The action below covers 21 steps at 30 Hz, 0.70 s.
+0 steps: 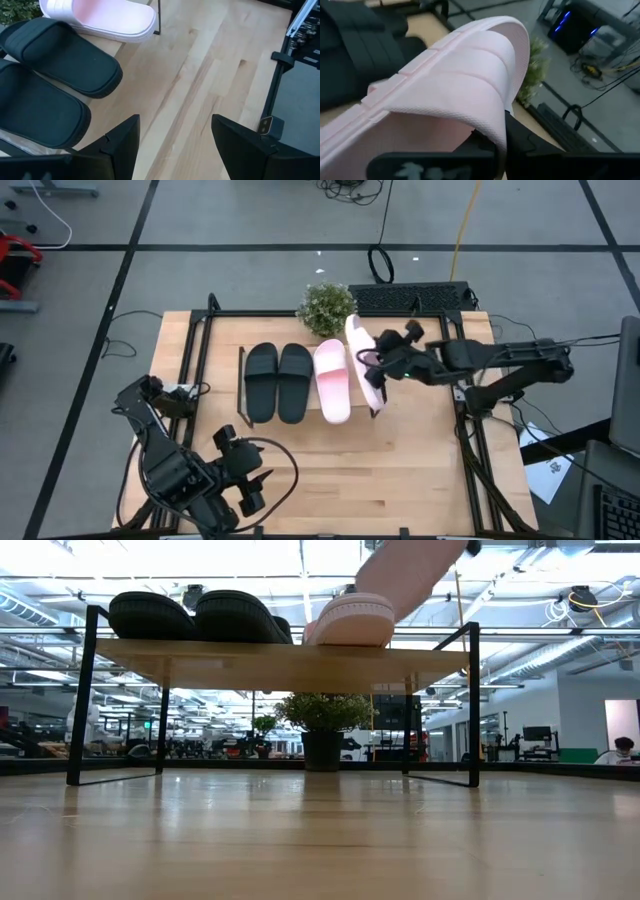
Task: Pick and place slides into the shelf
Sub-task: Put the pink slide on the shelf
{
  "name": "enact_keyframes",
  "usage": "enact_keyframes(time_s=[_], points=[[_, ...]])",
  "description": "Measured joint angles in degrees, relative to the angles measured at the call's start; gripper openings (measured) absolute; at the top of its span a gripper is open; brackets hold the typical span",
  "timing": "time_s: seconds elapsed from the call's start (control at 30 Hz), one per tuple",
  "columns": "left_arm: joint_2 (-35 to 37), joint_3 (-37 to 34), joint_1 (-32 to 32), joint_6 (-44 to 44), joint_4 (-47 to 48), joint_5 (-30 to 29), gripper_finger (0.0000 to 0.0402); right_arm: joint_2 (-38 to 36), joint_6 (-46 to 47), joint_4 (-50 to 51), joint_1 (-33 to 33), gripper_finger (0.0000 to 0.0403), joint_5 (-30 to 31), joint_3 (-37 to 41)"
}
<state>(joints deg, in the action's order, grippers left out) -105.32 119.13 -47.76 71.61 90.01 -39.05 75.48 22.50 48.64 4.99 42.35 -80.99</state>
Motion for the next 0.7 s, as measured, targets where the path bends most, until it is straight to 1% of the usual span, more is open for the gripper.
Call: enact_keyframes(time_s=[0.1,0.37,0.7], points=[[0.0,0.0,0.6,0.5,0.0,0.0,0.0243,2.5,-1.3,0.1,-1.5,0.0,-2.0,0.0],[0.0,0.0,2.6,0.6,0.0,0.1,0.0243,7.7,-3.9,4.2,-3.5,0.0,-2.0,0.0],[0.0,0.0,4.3,0.3,0.0,0.2,0.0243,9.8,-8.8,4.1,-4.6,0.0,-1.9,0.0]])
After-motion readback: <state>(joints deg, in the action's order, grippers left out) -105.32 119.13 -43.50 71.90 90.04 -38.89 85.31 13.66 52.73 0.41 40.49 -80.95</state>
